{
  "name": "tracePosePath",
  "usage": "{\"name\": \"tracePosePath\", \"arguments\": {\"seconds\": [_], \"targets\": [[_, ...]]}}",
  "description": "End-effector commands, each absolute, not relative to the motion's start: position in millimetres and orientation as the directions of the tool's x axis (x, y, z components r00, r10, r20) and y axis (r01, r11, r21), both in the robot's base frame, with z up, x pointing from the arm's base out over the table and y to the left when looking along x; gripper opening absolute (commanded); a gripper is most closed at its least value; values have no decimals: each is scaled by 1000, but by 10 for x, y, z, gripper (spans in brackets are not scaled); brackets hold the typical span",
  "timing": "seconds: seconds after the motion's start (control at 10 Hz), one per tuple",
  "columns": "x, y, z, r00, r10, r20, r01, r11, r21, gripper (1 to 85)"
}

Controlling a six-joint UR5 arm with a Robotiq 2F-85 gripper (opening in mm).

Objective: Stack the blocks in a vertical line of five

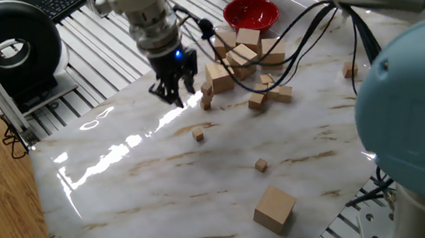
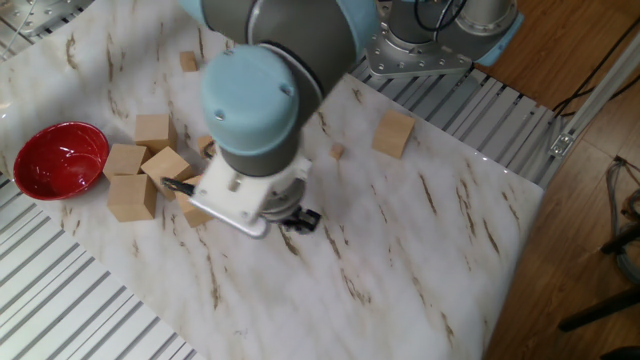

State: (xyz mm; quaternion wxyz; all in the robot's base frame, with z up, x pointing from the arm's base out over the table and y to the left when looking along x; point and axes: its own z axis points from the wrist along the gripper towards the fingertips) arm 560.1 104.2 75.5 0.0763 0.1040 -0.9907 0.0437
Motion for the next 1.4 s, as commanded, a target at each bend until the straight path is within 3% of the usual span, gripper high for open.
{"name": "tracePosePath", "arguments": {"seconds": [0.0,0.6,1.3], "targets": [[5403,1327,636,-950,-274,147,-277,961,2,410],[5414,997,325,-954,-297,43,-296,955,32,403],[5256,1153,156,-964,-264,34,-261,961,88,403]]}}
